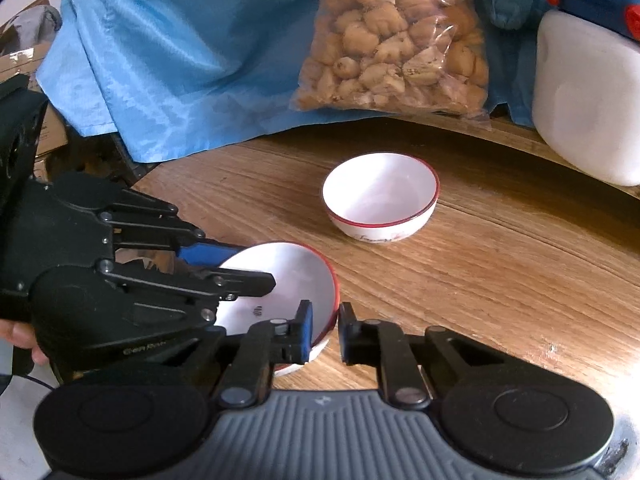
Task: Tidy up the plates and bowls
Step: 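Lift the white bowl with both tools and lower it into the steel bowl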
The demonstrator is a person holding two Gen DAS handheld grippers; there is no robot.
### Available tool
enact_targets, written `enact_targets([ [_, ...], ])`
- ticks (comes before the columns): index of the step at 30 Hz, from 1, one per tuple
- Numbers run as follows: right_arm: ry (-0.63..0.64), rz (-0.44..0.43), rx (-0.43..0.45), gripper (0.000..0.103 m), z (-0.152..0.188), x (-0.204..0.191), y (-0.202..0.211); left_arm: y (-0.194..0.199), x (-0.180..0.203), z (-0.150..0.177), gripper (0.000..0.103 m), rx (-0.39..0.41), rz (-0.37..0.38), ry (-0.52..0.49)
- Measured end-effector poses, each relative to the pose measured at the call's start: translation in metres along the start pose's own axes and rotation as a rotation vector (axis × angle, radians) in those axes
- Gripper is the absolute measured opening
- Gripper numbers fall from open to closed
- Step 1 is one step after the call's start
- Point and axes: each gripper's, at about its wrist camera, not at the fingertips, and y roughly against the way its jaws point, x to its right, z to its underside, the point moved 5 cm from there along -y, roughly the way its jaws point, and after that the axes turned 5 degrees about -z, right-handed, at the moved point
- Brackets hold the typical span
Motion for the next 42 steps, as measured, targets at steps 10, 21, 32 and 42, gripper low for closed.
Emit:
enact_targets([
  [10, -0.091, -0.040, 0.032, 0.009, -0.002, 0.013, 0.000, 0.009, -0.003, 0.000, 0.009, 0.011, -0.024, 0.090],
  [21, -0.080, -0.017, 0.077, 0.007, -0.001, 0.008, 0.009, 0.012, -0.011, -0.003, 0.006, 0.009, 0.010, 0.191],
  [32, -0.116, -0.021, 0.135, 0.007, -0.003, 0.015, 0.025, 0.018, -0.012, -0.010, 0.005, -0.002, 0.088, 0.292],
  [42, -0.114, -0.006, 0.209, 0.007, -0.004, 0.019, 0.063, 0.045, 0.005, -0.028, 0.005, 0.078, 0.095, 0.276],
])
